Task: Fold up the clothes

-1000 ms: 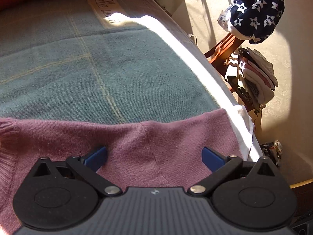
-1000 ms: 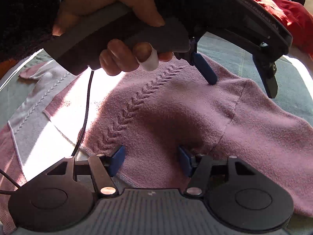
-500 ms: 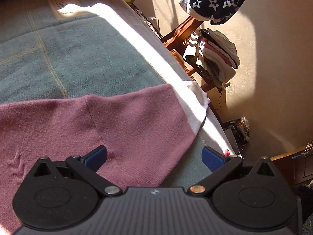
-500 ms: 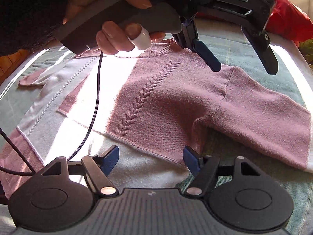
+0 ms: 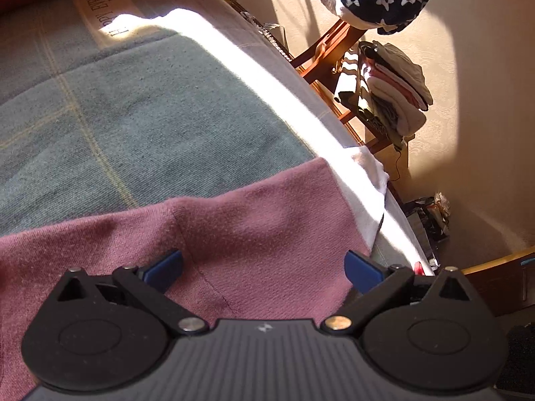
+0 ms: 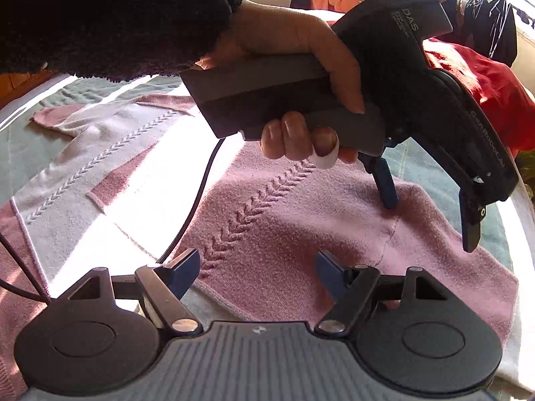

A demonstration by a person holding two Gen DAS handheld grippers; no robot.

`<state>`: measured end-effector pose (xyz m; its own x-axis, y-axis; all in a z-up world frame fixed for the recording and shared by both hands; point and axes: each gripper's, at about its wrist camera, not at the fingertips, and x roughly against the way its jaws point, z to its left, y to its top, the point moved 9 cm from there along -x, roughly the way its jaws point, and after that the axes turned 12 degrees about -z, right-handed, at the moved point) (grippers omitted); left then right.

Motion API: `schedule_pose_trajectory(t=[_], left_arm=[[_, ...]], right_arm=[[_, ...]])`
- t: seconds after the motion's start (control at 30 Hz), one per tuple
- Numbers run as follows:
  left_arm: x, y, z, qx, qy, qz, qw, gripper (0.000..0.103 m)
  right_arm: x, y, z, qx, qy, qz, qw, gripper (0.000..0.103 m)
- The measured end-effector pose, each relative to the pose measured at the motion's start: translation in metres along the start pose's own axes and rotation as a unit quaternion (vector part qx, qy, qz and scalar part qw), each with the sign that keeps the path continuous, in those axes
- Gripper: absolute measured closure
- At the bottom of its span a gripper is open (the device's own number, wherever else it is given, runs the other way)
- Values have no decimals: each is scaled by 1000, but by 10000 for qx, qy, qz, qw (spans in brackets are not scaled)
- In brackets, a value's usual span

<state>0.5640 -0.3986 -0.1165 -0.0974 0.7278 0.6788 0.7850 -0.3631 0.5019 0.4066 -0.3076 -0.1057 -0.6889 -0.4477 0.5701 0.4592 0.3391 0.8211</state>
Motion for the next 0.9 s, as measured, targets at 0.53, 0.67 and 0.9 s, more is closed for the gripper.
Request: schedule_pose_trajectory(t=[0.53, 0.67, 0.9], left_arm=[[3, -8, 0, 207, -58, -109, 9997, 1], [-21, -5, 3, 224, 54, -134, 9996, 1], [-43, 7, 0, 188, 203, -285, 9992, 1]], right_arm=[[1, -9, -37, -210, -762, 288, 9965, 19], [-18, -40, -63, -741, -812, 906, 9898, 16], [-1, -43, -67, -928, -743, 773, 9899, 14]])
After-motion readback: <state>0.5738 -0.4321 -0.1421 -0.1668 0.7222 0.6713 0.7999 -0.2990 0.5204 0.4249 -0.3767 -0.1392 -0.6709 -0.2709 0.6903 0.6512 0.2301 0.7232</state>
